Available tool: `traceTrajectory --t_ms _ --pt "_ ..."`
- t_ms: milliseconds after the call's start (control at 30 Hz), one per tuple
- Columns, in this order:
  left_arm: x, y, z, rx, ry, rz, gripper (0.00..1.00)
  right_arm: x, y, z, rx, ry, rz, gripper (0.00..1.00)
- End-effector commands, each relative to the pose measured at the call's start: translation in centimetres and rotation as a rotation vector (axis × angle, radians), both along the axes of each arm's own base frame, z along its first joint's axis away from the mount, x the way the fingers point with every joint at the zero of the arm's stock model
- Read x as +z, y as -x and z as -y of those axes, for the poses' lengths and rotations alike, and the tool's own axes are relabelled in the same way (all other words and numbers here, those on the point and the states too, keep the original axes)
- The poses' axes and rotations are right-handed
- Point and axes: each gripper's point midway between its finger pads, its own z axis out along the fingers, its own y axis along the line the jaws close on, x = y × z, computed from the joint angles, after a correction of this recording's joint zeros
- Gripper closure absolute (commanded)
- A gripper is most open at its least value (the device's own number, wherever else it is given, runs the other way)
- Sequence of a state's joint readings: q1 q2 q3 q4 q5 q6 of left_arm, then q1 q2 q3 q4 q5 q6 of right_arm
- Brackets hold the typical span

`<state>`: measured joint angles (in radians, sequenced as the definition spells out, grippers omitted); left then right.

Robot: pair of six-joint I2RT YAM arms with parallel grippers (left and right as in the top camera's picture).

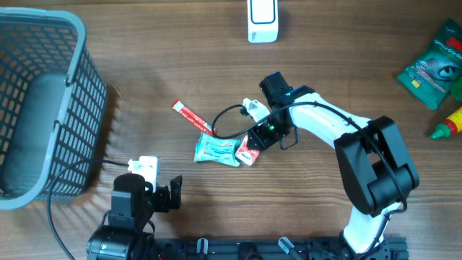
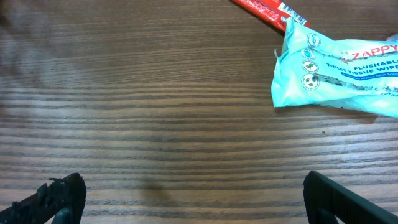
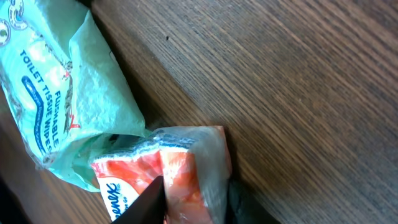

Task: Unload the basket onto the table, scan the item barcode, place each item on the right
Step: 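Reach the right gripper to the red Kleenex tissue pack and grasp it, then lift the tissue pack and hold it up under the scanner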

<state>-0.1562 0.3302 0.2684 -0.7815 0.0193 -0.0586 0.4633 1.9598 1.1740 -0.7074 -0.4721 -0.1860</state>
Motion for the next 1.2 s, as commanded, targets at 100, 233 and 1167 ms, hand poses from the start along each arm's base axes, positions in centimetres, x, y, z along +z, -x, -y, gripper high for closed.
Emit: traceTrajectory --t_ms 100,233,1167 --pt "0.0 0.0 -0.1 0.003 -0.006 0.003 0.00 -1.1 -0.3 0.2 -0.072 0.045 -0.048 0.25" --pt "0.0 0.0 -0.1 0.003 -0.006 0.003 0.00 -0.5 -1.2 -0.1 -0.099 0.040 -0.038 0.27" --pt "0.0 0.0 -0.1 0.003 -0.006 0.003 0.00 1.1 -2.5 3.5 -0.520 0.254 -0.186 0.96"
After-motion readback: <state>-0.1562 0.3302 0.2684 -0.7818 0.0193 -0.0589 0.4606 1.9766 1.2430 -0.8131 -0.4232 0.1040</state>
